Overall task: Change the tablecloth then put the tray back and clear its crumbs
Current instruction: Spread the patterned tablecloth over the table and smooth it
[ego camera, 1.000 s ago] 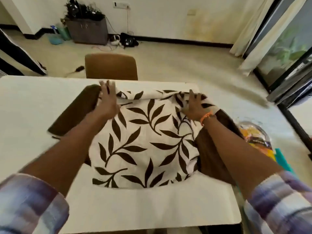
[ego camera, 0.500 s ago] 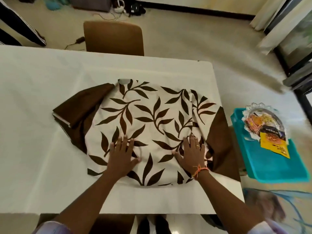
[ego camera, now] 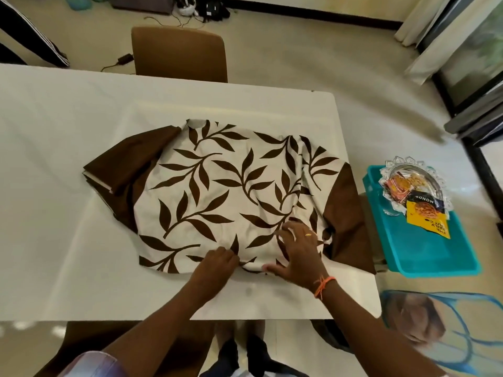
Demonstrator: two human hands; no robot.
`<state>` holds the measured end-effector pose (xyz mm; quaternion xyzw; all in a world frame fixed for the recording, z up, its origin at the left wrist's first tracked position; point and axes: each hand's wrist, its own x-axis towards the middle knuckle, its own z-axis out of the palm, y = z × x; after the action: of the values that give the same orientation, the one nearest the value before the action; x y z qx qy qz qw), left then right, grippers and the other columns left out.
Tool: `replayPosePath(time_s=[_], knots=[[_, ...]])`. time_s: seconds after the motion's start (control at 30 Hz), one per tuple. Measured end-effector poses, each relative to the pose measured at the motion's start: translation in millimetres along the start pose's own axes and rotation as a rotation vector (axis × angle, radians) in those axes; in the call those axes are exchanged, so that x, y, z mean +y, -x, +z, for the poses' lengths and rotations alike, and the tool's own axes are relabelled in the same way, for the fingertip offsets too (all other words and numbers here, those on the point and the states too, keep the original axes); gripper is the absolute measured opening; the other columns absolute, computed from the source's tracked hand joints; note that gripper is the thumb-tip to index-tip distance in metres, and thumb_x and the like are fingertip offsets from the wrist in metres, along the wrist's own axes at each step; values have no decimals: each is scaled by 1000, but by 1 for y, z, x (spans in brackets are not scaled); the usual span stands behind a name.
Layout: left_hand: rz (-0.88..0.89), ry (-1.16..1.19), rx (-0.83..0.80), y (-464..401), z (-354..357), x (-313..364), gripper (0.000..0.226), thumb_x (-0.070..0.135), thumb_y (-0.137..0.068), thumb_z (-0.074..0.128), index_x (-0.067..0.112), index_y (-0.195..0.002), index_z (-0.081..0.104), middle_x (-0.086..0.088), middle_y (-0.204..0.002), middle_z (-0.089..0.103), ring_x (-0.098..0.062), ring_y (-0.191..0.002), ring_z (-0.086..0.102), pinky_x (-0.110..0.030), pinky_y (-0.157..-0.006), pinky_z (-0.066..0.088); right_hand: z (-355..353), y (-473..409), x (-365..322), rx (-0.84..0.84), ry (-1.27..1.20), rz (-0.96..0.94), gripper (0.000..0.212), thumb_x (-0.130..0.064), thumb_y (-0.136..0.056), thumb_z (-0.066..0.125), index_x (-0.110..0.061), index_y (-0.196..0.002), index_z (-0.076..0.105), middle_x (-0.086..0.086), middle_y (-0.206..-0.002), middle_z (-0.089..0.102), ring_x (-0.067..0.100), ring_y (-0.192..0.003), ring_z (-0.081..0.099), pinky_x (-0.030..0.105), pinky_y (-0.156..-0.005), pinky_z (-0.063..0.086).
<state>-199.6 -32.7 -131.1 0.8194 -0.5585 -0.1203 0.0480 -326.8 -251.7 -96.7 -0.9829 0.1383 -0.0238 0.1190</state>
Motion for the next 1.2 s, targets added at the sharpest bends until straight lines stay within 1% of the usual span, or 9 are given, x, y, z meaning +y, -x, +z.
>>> replayPosePath(time_s=[0.07,0.17,0.27,0.43,0.57,0.67,0.77,1.03,1.2], knots=[[-119,200,12,-7,-12,1,27,1,-72,77,13,-95,70,-6,-87,68,-23,-77,64,-32,-67,54,6,17,-10,-58,55,-59,76,-77,-68,58,-24,-122,55,4,-126,53,23,-116,48,41,-97,42],[-216,376,6,-21,-36,-3,21,5,-93,54,4,-109,68,-14,-101,67,-29,-95,63,-35,-82,47,8,19,-13,-7,51,-38,30,-45,-81,67,-25,-103,64,-2,-101,65,17,-92,61,37,-82,51],[-219,439,47,-27,-68,-8,19,7,-97,50,3,-100,69,-13,-94,69,-26,-86,64,-23,-71,41,-6,0,-9,38,-136,13,7,-20,-86,68,-20,-91,72,-1,-80,71,15,-71,65,33,-68,54],[-200,510,127,-40,-115,-16,25,13,-101,46,7,-98,69,-6,-88,68,-19,-80,62,-29,-72,50,-59,-41,0,-78,-507,72,23,-18,-98,50,-10,-93,72,1,-84,70,14,-77,63,29,-73,52],[-209,422,233,-56,-140,-8,23,19,-101,45,6,-109,64,-9,-101,66,-21,-91,61,-33,-86,51,-86,-60,-10,46,-542,82,17,-25,-99,49,-16,-87,55,0,-76,58,13,-67,53,32,-64,45],[-151,322,272,-55,-147,-6,29,39,-95,55,14,-109,58,1,-97,60,-15,-85,57,-31,-75,52,-93,-65,-17,-16,-329,31,45,-54,-83,60,-16,-106,55,-2,-86,59,13,-74,56,27,-62,49],[-87,112,303,-47,-147,-17,30,31,-91,64,13,-114,59,-4,-100,65,-19,-85,62,-31,-71,54,-83,-60,-5,95,-8,12,27,-24,-79,69,-18,-104,61,1,-93,64,23,-79,64,36,-65,54],[-293,137,512,-48,-193,-46,24,7,-87,56,12,-110,62,-8,-104,67,-27,-88,64,-42,-74,55,-85,-34,39,158,121,704,37,-24,-78,72,-18,-111,56,14,-119,44,36,-105,53,50,-78,52],[-501,87,642,-61,-245,-78,19,7,-91,55,13,-106,65,-9,-98,68,-27,-86,64,-38,-72,53,-108,-27,86,73,29,772,22,-23,-87,56,-22,-106,67,15,-106,61,38,-97,61,49,-81,53]])
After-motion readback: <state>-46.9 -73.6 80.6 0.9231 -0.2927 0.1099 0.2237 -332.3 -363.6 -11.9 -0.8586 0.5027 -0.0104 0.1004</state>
